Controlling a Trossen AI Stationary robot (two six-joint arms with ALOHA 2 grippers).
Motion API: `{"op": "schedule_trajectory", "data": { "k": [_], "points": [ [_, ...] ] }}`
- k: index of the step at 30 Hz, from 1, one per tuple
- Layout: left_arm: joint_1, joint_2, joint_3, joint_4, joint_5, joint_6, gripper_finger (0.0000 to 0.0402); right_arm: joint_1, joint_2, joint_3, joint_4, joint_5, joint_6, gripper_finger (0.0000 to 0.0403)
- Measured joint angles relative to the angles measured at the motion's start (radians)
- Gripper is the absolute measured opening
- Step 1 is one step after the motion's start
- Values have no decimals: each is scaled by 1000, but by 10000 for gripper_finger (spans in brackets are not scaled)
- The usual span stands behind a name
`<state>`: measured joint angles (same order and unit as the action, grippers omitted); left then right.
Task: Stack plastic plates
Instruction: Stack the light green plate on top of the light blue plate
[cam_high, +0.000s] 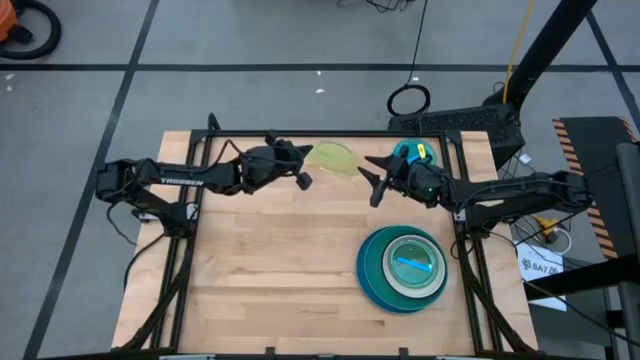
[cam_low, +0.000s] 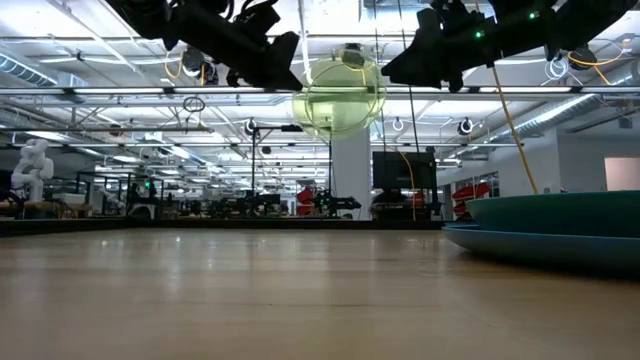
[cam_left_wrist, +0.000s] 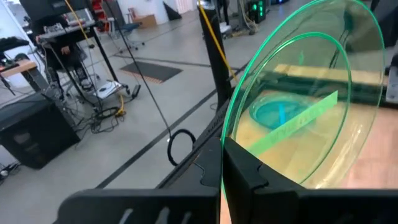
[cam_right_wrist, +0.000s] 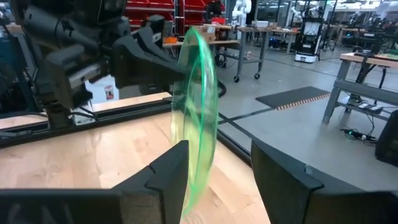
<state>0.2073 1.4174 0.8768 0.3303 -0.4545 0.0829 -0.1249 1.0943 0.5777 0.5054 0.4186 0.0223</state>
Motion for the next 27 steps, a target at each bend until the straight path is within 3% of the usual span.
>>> {"op": "schedule_trajectory", "data": {
  "k": [15,27],
  "points": [
    [-8,0,0,68,1,11,5,-8,68,0,107,2,-45,167],
    [2,0,0,72,0,-9,5,-19,99,0,182,82,-8,105]
  ]
}}
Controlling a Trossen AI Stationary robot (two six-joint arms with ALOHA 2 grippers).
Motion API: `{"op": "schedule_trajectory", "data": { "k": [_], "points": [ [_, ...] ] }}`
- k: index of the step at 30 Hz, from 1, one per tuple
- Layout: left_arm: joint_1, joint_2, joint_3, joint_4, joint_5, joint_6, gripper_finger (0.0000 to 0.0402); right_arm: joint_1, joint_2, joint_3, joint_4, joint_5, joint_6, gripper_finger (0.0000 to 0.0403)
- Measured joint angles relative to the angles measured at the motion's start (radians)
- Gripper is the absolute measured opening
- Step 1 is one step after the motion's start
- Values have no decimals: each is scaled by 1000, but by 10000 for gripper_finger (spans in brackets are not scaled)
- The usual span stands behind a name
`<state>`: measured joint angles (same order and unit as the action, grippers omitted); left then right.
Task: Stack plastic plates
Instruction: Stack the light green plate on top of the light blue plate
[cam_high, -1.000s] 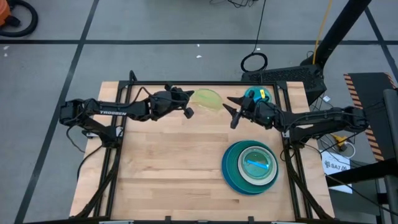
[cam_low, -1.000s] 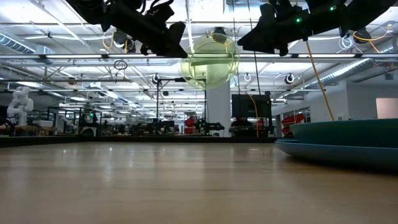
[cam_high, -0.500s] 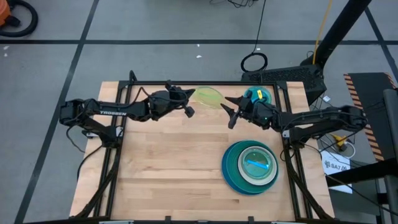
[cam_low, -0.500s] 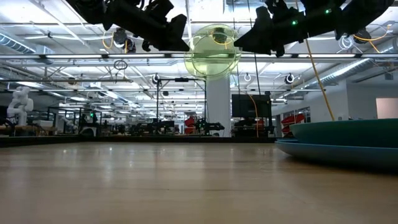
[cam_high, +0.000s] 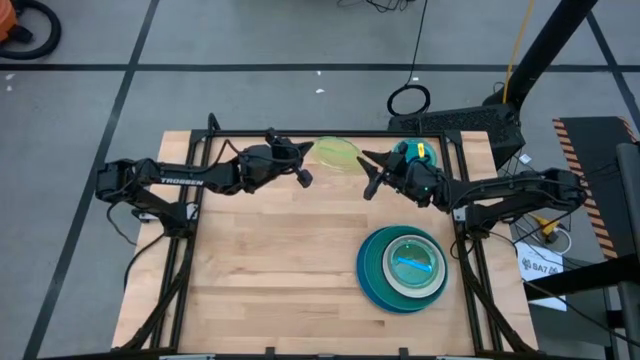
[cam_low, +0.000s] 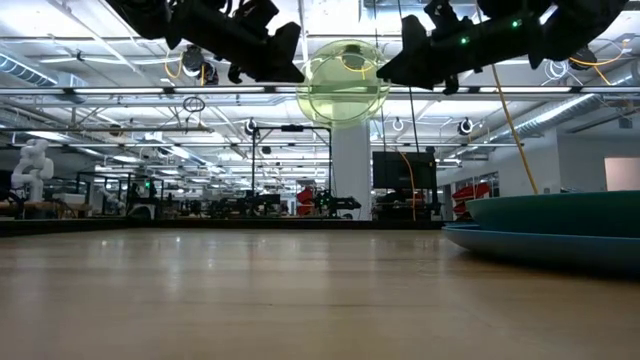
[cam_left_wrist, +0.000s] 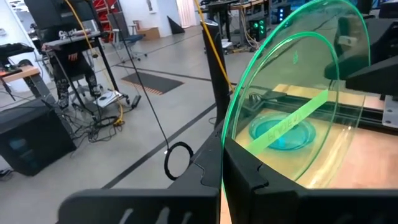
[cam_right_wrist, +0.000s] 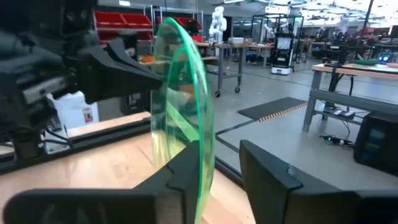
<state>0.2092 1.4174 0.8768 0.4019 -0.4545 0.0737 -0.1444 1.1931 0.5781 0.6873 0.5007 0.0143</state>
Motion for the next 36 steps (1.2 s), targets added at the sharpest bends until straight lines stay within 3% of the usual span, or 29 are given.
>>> {"op": "schedule_trajectory", "data": {
  "k": [16,22,29,36],
  "points": [
    [-1,0,0,20,4,-9,9,0,0,0,6,-2,26,35],
    [-1,0,0,20,9,-12,40,0,0,0,6,1,27,5],
    [-1,0,0,20,10,-8,77,0,0,0,12,0,27,6],
    [-1,0,0,19,83,-8,116,0,0,0,13,-2,27,6]
  ]
}}
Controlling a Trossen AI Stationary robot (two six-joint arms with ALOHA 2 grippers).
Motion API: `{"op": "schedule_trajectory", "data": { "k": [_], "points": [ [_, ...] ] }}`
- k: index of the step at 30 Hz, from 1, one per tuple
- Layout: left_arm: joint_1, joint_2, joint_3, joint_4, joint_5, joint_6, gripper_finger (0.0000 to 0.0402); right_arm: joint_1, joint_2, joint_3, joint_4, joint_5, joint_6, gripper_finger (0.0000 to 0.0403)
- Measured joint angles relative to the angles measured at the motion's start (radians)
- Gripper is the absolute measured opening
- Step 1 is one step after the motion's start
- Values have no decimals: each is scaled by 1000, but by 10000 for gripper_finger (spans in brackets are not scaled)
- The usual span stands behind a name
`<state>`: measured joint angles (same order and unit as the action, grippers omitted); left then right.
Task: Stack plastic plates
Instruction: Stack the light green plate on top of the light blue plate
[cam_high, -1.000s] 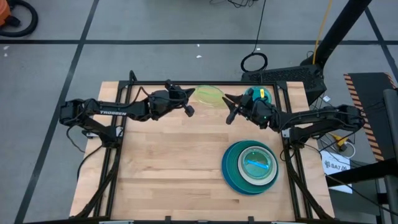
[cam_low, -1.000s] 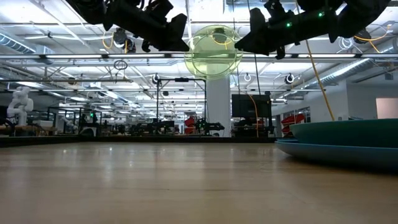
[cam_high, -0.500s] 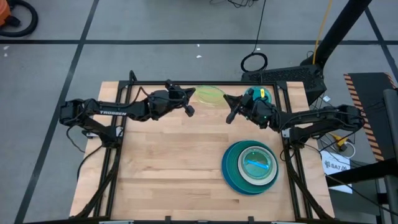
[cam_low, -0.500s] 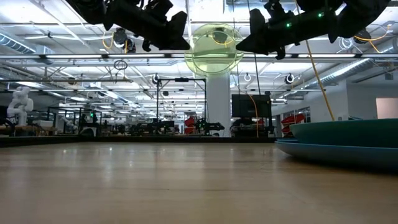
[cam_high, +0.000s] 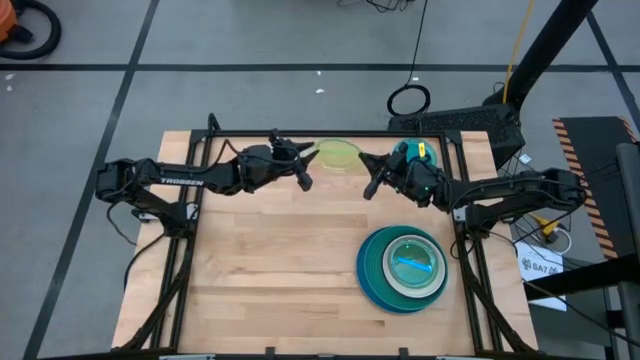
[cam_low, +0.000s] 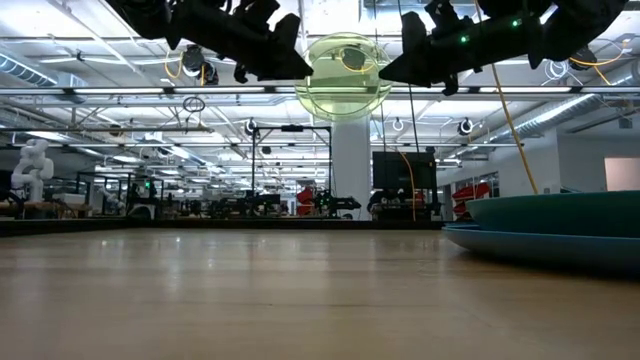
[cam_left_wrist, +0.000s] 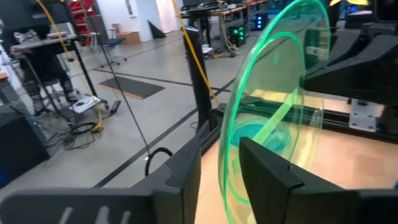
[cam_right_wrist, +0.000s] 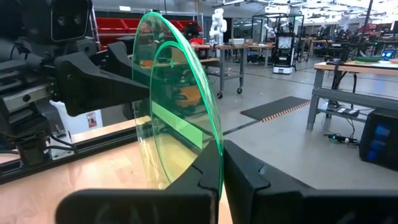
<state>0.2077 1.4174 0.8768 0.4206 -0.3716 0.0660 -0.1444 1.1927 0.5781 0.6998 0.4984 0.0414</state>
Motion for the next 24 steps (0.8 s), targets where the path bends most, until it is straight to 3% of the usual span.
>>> {"op": "schedule_trajectory", "data": {
  "k": [8,13,24],
  "points": [
    [0,-2,0,-51,5,31,187,0,0,0,-4,1,0,6],
    [0,-58,0,-177,5,68,221,0,-9,0,-33,3,20,6],
    [-1,-265,-1,-481,8,151,228,0,-144,0,-287,-27,159,6]
  ]
}}
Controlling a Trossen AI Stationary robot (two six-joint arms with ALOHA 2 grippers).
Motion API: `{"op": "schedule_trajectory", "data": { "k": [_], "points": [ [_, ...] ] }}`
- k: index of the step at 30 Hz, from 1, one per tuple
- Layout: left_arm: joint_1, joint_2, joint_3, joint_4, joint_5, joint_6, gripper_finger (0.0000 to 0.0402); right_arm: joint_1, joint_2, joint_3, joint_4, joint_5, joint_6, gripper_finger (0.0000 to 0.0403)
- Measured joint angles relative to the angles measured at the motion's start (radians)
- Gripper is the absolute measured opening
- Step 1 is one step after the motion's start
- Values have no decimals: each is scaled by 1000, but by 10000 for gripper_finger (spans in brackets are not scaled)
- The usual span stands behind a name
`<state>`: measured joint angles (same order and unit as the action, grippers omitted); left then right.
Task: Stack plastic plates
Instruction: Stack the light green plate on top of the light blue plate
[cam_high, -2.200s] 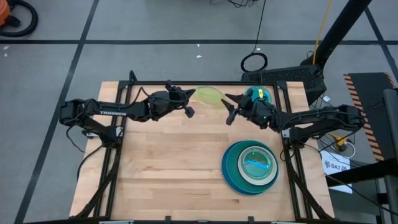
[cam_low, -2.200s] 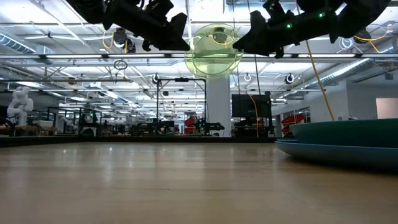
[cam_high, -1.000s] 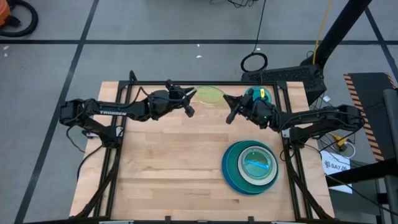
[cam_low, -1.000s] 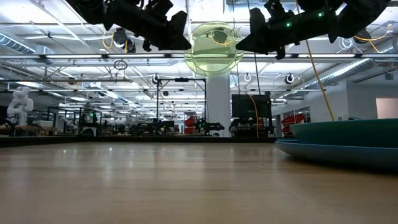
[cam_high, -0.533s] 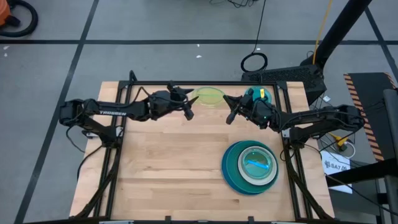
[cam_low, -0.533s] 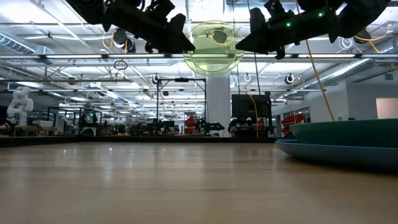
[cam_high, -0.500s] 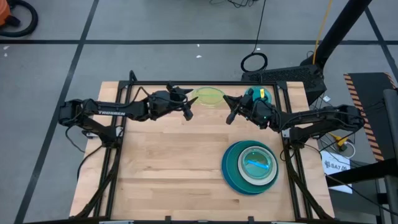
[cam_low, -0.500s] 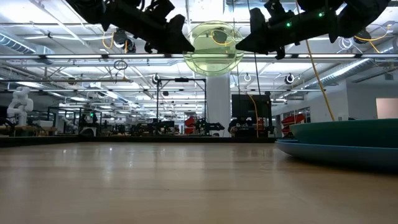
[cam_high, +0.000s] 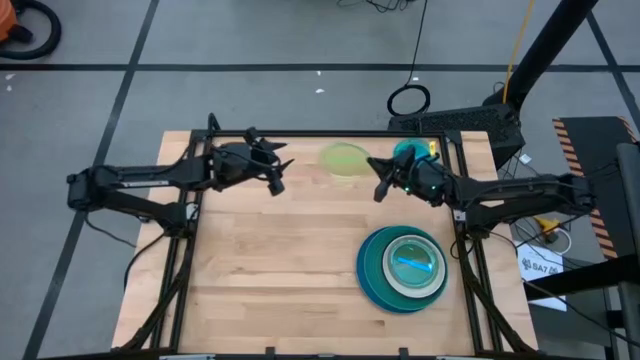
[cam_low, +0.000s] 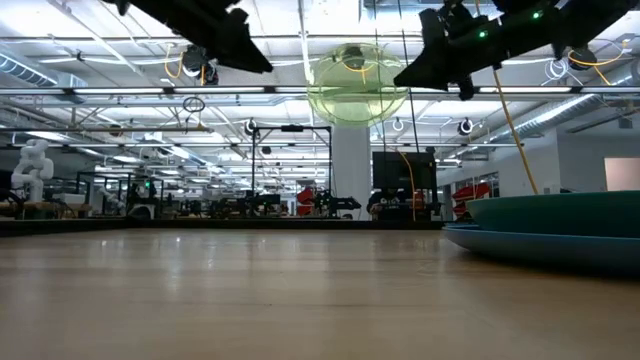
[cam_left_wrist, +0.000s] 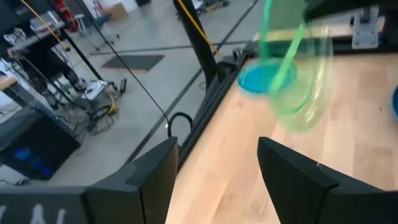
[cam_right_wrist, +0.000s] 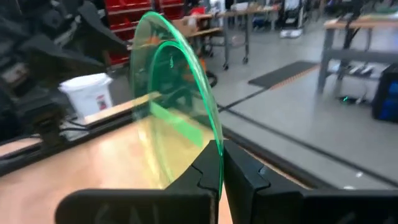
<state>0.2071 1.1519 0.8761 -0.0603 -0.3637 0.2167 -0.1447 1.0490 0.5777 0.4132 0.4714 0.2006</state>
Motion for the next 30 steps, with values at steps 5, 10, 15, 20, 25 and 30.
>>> {"op": "schedule_trajectory", "data": {
  "k": [5,10,15,20,25,30],
  "points": [
    [-6,-48,0,-103,27,-21,228,-3,-93,63,-263,-94,120,6],
    [-13,-55,0,-145,55,-35,228,-19,-120,208,-623,-297,228,6],
    [-14,-54,0,-155,56,-39,228,-39,-116,338,-944,-520,288,6],
    [-14,-54,0,-158,56,-39,228,-47,-115,390,-1187,-765,353,6],
    [-14,-54,0,-163,56,-39,228,-46,-111,390,-1411,-900,399,6],
    [-14,-54,0,-168,56,-45,228,-46,-108,386,-1553,-955,451,3]
  ]
}}
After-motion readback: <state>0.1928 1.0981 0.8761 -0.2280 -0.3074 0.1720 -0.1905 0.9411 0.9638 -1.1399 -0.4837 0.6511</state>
